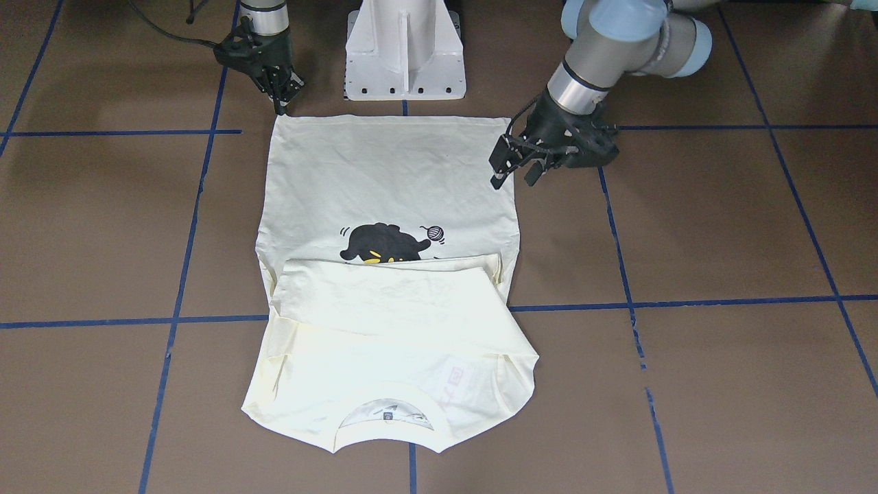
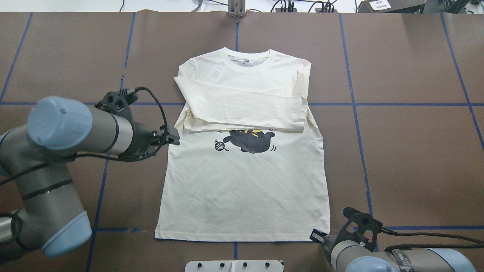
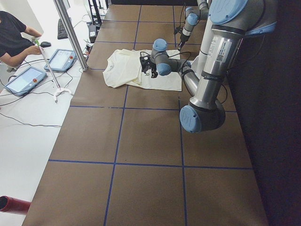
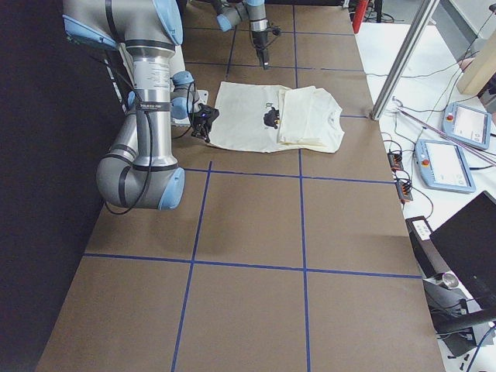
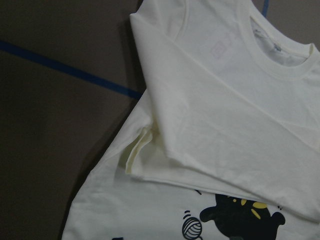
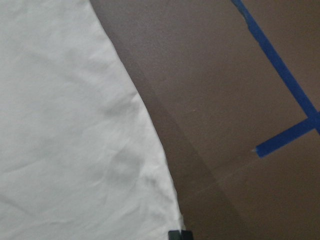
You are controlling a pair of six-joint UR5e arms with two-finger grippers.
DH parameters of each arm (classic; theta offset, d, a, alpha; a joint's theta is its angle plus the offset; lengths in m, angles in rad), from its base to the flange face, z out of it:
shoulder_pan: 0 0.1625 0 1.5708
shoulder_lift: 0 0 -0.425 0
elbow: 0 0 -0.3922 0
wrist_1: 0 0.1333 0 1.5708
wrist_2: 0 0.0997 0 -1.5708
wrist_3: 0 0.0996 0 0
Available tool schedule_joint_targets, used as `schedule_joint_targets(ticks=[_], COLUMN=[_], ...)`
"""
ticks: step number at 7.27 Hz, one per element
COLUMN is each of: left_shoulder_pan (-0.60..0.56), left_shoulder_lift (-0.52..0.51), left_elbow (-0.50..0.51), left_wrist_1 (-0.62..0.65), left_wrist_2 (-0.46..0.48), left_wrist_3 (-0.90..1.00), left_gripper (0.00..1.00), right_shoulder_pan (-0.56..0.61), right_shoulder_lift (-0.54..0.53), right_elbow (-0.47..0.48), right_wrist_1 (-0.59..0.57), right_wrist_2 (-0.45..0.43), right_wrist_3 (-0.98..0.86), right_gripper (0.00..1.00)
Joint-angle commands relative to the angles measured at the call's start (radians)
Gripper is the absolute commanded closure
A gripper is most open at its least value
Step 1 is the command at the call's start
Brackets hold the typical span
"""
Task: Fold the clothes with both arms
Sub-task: 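Move both grippers to the shirt hem corners nearest the robot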
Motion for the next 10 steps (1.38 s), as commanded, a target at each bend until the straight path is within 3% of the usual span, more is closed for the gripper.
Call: schedule_joint_targets(ticks=[1, 3, 10], left_shoulder_pan=[0.218, 0.329, 0.372], left_shoulder_lift=[0.061, 0.098, 0.085], left_elbow=[-0.075, -0.069, -0.021], left_wrist_1=[0.172, 0.177, 0.173], left_wrist_2=[0.142, 0.193, 0.190], left_wrist_3=[-0.156, -0.240, -0.242], left_gripper=[0.32, 0.37, 0.42], right_shoulder_pan=[0.010, 0.012, 0.010], right_shoulder_lift=[-0.007, -0.010, -0.013], right_elbow=[0.020, 0.021, 0.021], right_wrist_1=[0.000, 0.000, 0.000], right_wrist_2=[0.006, 0.004, 0.000], right_wrist_3=[-0.001, -0.001, 0.001], right_gripper=[1.00, 1.00, 1.00])
